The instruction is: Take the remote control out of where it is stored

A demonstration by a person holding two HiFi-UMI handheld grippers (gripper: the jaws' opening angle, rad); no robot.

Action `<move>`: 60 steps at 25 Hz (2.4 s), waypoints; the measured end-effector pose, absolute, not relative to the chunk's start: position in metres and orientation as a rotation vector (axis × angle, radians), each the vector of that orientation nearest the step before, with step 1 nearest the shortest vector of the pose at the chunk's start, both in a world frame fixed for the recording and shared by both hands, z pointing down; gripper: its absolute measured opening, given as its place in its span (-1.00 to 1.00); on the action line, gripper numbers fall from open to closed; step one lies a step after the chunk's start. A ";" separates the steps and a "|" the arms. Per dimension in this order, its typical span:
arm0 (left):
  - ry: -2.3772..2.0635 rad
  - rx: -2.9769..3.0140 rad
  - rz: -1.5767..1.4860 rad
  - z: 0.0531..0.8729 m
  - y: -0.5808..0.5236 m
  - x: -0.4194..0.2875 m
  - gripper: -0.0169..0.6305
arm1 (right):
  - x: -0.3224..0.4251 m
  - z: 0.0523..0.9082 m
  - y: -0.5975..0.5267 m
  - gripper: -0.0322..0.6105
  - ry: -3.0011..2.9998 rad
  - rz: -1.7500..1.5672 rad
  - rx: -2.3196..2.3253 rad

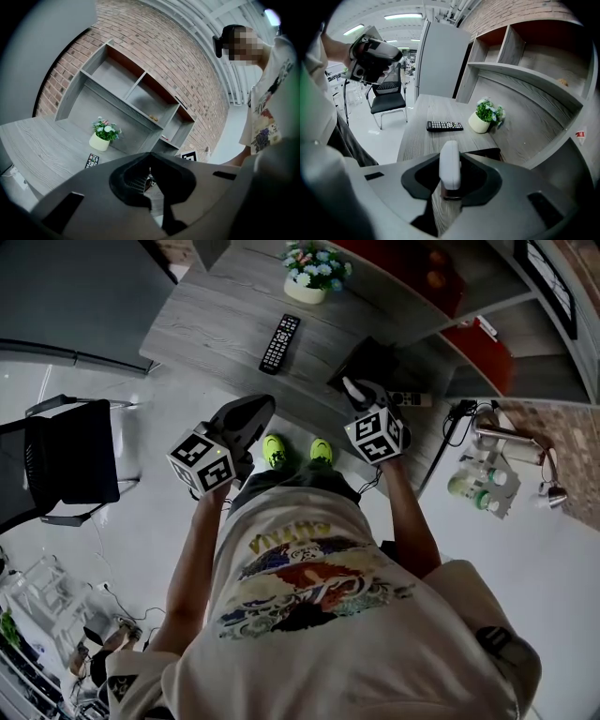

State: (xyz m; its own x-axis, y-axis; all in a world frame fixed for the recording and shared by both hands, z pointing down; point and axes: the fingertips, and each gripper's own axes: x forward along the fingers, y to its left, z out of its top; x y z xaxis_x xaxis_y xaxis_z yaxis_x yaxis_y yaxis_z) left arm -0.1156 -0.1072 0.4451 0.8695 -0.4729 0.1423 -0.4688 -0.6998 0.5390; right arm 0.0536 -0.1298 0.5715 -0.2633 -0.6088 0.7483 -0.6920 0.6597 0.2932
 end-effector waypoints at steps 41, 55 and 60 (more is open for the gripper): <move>-0.777 2.411 0.035 0.458 -0.133 -0.173 -0.93 | -0.045 0.593 -0.185 -0.56 -2.032 0.036 0.900; -0.798 2.365 0.053 0.488 -0.134 -0.188 -0.93 | -0.057 0.627 -0.198 -0.56 -1.982 -0.034 0.890; -0.803 2.346 0.048 0.494 -0.137 -0.188 -0.93 | -0.064 0.630 -0.205 -0.55 -1.996 -0.087 0.908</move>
